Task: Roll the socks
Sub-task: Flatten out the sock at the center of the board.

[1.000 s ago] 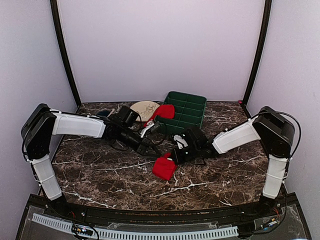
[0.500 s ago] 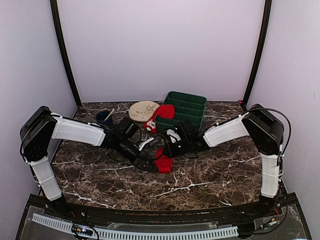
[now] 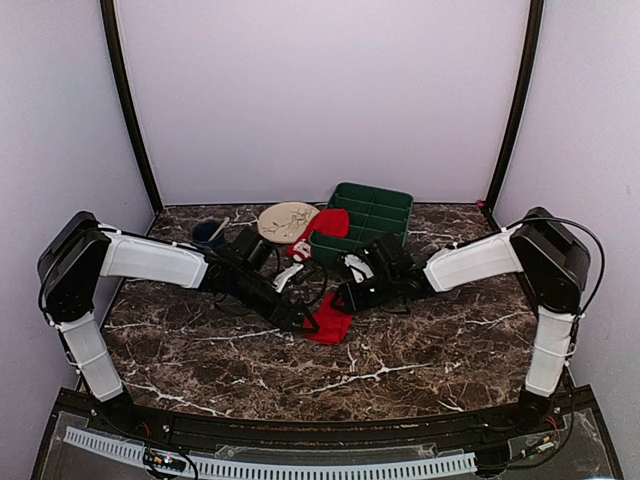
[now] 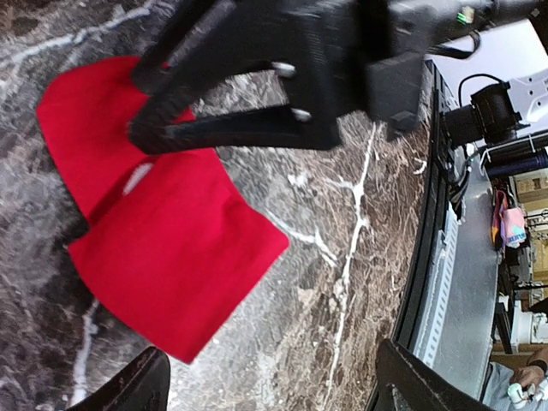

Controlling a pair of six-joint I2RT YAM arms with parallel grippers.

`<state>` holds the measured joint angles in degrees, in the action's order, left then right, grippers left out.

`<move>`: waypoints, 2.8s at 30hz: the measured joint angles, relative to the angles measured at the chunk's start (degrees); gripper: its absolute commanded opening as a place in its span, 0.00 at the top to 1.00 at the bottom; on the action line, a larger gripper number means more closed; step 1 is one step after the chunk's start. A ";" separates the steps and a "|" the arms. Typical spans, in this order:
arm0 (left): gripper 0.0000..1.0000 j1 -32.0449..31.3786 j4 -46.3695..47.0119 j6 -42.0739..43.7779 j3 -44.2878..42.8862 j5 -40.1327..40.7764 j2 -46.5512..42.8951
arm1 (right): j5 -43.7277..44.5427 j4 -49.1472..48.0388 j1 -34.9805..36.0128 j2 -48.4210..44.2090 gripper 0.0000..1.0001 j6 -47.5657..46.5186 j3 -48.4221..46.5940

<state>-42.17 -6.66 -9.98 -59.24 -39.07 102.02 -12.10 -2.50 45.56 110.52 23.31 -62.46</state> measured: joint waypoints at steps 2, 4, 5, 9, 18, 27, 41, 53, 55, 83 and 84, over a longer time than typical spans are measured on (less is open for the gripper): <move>0.16 0.48 0.15 0.02 -0.94 0.61 0.07 | -0.15 -0.07 -0.07 -1.95 0.59 0.17 0.98; 0.16 0.96 0.33 0.17 -2.82 0.90 0.22 | -0.48 -0.26 -0.15 -3.69 0.59 0.74 1.97; 0.16 1.22 0.52 0.37 -3.96 0.96 0.46 | -0.63 -0.42 -0.15 -4.33 0.59 1.01 2.32; 0.22 2.19 1.01 1.57 -10.80 0.42 4.11 | -1.70 -0.76 -0.20 -5.99 0.61 2.43 3.87; 0.41 4.02 -0.33 4.66 -18.64 -1.46 14.36 | -4.59 -2.12 -0.20 -7.69 0.69 6.56 8.61; 0.53 5.29 -0.52 4.57 -19.19 -4.04 17.42 | -7.80 -5.11 -0.24 -7.65 0.71 9.60 9.94; 0.60 5.35 -0.22 4.20 -22.43 -6.56 22.12 | -11.37 -8.59 -1.29 -4.61 0.71 12.81 10.64; 0.61 5.35 -0.22 3.72 -23.02 -6.58 23.85 | -14.91 -12.52 -2.58 -1.99 0.72 15.06 11.61; 0.61 5.35 -0.22 3.69 -23.32 -6.58 23.96 | -15.74 -13.31 -2.64 -1.55 0.72 15.54 11.76; 0.64 5.35 -0.24 3.54 -24.17 -6.93 25.16 | -21.14 -18.45 -2.73 1.14 0.95 18.21 11.85; 0.64 5.35 -0.24 3.54 -24.17 -6.93 25.16 | -21.14 -18.53 -2.73 1.14 0.95 18.08 11.85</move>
<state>-36.82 -6.90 -6.44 -83.42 -46.00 127.17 -33.23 -21.04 42.83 111.66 41.39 -50.61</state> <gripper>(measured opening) 0.351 0.066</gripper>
